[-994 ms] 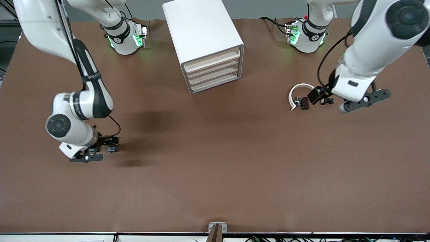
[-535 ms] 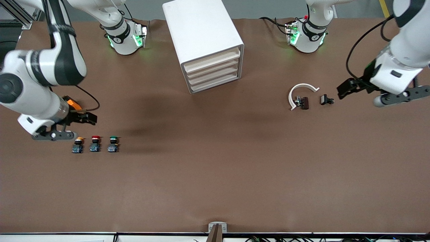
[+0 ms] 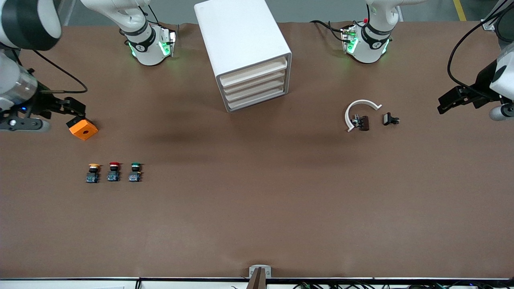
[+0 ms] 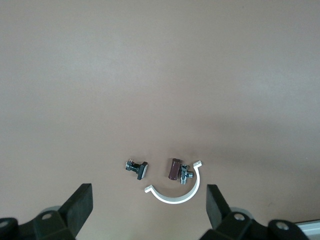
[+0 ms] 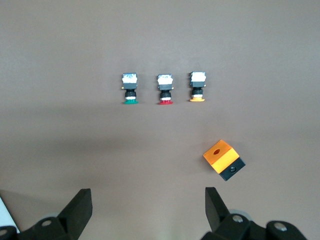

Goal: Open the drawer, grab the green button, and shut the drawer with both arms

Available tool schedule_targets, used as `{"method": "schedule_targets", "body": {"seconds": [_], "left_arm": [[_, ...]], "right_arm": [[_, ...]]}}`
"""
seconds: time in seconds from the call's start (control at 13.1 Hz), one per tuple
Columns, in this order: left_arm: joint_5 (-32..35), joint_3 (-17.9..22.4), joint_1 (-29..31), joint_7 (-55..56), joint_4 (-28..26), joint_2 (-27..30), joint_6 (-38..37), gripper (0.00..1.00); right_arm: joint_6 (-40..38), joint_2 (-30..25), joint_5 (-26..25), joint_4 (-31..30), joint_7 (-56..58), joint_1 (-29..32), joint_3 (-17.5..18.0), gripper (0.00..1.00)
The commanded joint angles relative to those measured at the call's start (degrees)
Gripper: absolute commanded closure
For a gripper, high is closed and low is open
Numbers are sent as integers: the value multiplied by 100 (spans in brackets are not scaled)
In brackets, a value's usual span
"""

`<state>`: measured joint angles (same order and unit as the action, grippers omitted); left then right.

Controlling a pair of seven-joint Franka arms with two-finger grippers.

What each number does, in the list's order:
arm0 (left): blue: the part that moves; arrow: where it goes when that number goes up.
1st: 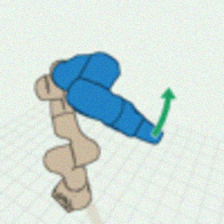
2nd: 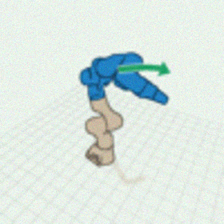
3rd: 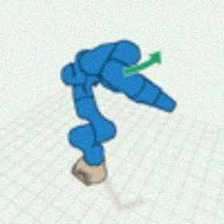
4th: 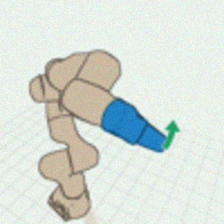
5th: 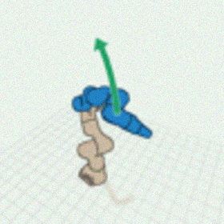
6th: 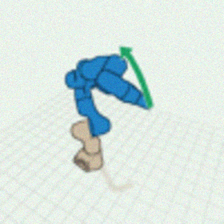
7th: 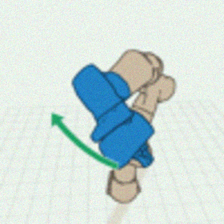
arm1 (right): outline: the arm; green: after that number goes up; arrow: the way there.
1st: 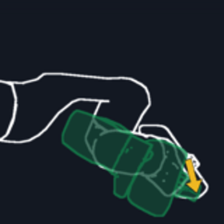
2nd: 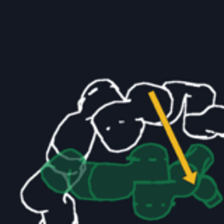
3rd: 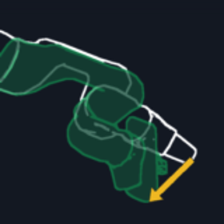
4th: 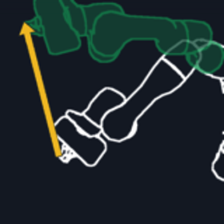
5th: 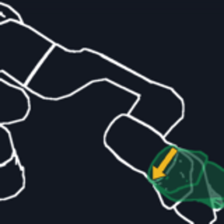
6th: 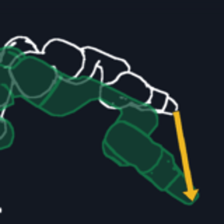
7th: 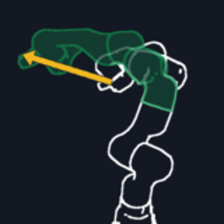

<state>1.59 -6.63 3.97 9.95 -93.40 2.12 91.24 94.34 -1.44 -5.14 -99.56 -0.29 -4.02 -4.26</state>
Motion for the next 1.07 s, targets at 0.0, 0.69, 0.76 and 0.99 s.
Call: {"method": "schedule_targets", "body": {"seconds": [0.0,0.69,0.76,0.99], "left_arm": [[-71,47,-54,-387,-309,350,-27,0],[-80,-23,-239,-415,-258,448,-361,0],[-80,-23,-239,-415,-231,413,-361,0],[-63,-23,-239,-502,-222,430,-387,0]], "right_arm": [[-239,73,284,418,213,305,48,0],[-504,108,452,1167,679,525,84,0],[-504,108,444,1176,688,525,84,0],[-583,108,409,1176,706,508,92,0]]}}
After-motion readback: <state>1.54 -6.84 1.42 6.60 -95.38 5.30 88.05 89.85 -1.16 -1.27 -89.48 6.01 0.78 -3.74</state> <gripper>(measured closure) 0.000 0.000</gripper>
